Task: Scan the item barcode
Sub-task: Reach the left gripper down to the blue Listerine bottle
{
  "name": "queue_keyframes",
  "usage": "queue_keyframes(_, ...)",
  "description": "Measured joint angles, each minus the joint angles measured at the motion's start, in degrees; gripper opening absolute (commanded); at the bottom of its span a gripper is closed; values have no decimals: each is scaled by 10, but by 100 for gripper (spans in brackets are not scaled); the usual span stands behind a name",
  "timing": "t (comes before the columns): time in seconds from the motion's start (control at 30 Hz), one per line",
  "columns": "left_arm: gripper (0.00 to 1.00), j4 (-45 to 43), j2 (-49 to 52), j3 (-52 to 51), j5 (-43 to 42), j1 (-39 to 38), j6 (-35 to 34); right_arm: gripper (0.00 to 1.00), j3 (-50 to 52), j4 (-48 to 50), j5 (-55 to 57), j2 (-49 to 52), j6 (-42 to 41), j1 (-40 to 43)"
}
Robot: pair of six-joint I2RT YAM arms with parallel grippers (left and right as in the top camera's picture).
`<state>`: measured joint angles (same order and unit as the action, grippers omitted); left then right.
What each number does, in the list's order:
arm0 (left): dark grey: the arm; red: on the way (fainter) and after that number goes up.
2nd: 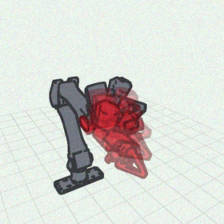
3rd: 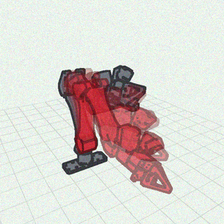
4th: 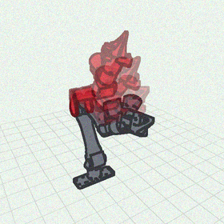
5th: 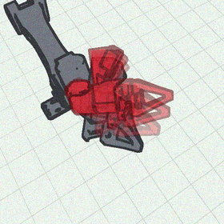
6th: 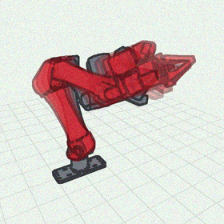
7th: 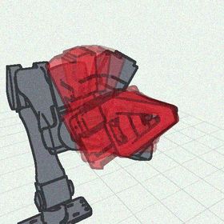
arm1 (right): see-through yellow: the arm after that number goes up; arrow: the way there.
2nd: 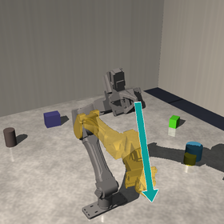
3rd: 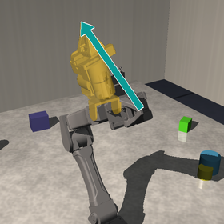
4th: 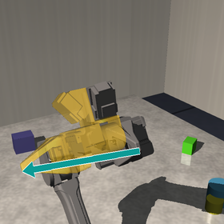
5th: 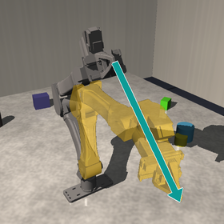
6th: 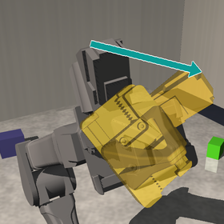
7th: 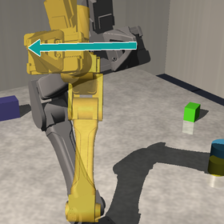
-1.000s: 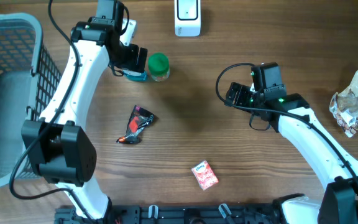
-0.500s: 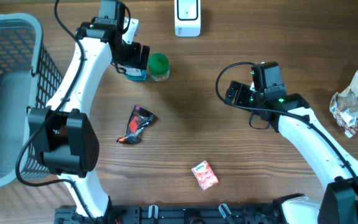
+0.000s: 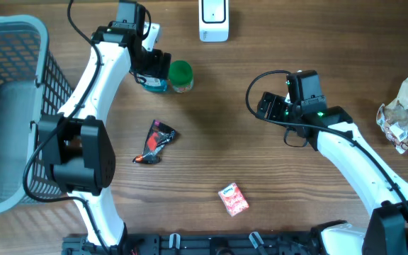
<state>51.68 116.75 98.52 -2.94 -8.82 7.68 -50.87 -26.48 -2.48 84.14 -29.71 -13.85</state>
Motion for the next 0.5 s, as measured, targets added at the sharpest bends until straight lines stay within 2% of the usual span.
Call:
queue_keyframes(0.13, 71, 7, 0, 0, -3, 8, -5, 100, 0, 0, 0, 0, 0, 0)
queue_keyframes(0.5, 65, 32, -2, 4, -7, 25, -17, 100, 0, 5, 0, 0, 0, 0)
